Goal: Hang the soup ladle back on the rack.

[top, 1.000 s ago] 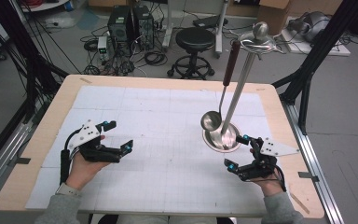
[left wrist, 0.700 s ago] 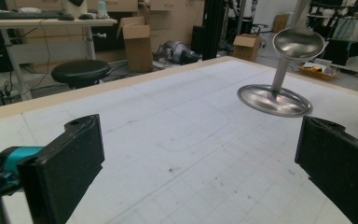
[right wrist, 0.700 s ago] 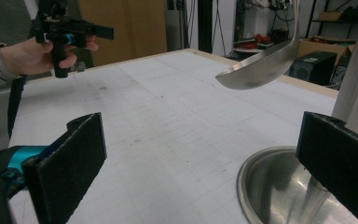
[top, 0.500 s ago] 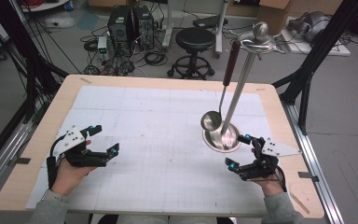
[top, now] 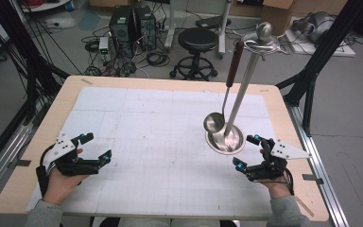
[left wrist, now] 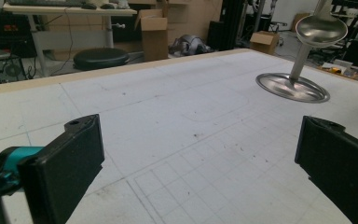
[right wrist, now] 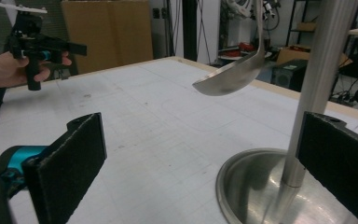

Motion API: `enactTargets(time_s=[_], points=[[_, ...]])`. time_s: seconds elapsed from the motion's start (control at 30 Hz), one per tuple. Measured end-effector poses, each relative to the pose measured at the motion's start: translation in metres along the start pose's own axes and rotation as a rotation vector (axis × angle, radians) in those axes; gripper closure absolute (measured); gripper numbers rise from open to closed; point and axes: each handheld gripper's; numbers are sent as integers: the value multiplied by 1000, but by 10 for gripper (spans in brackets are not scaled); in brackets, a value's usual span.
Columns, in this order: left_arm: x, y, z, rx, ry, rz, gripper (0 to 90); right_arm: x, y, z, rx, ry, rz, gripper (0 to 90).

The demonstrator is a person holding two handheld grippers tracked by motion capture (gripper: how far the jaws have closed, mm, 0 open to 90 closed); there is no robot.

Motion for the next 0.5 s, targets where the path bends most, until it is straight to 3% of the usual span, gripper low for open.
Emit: enactTargets(time_s=[0.33,0.5], points=[[-17,0,-1,23,60,-12,17,-9,4,1,-6,18,37,6],[-21,0,2,24,58,-17,17,-8,4,1,-2,10,34,6]])
Point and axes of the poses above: each handheld gripper's, and its own axes: x roughly forward along the jaws, z roughly out of its underside, y roughly to its right, and after that the axes turned 3 degrees about x, right-handed
